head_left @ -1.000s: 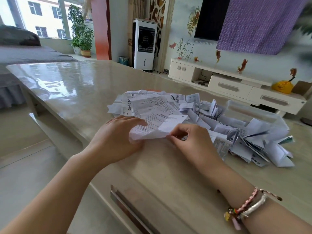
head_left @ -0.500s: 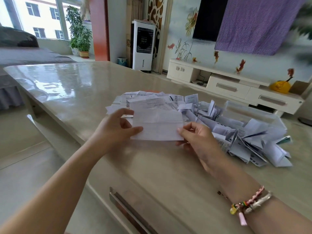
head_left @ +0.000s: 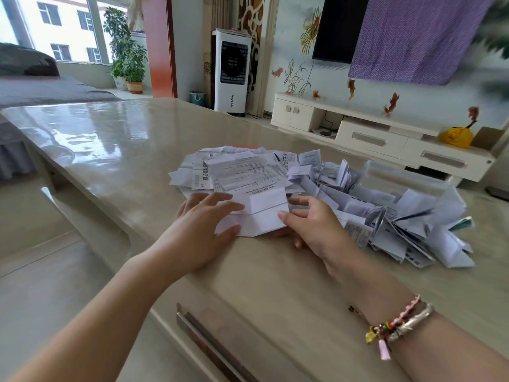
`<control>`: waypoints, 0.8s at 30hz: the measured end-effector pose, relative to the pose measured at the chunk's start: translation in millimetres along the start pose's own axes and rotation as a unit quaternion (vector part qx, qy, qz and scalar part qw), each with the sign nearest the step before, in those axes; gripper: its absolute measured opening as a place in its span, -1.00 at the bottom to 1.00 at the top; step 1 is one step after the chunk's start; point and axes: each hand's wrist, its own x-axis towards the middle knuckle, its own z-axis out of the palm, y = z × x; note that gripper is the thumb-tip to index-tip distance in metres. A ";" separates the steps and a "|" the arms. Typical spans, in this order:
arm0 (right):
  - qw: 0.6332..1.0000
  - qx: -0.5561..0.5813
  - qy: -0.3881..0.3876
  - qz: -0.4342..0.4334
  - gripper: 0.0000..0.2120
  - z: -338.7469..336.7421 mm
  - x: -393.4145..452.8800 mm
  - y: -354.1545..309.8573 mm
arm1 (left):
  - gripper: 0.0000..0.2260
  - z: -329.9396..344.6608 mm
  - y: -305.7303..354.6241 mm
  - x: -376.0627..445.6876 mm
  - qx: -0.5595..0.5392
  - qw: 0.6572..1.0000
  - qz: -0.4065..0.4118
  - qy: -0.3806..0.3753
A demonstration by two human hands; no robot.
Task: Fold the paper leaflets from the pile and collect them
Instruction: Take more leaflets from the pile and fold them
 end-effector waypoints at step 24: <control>0.952 -0.221 -0.126 -0.169 -0.80 -12.7 -19.4 -14.0 | -0.80 -36.0 5.2 -12.1 -0.221 0.975 0.003 -0.031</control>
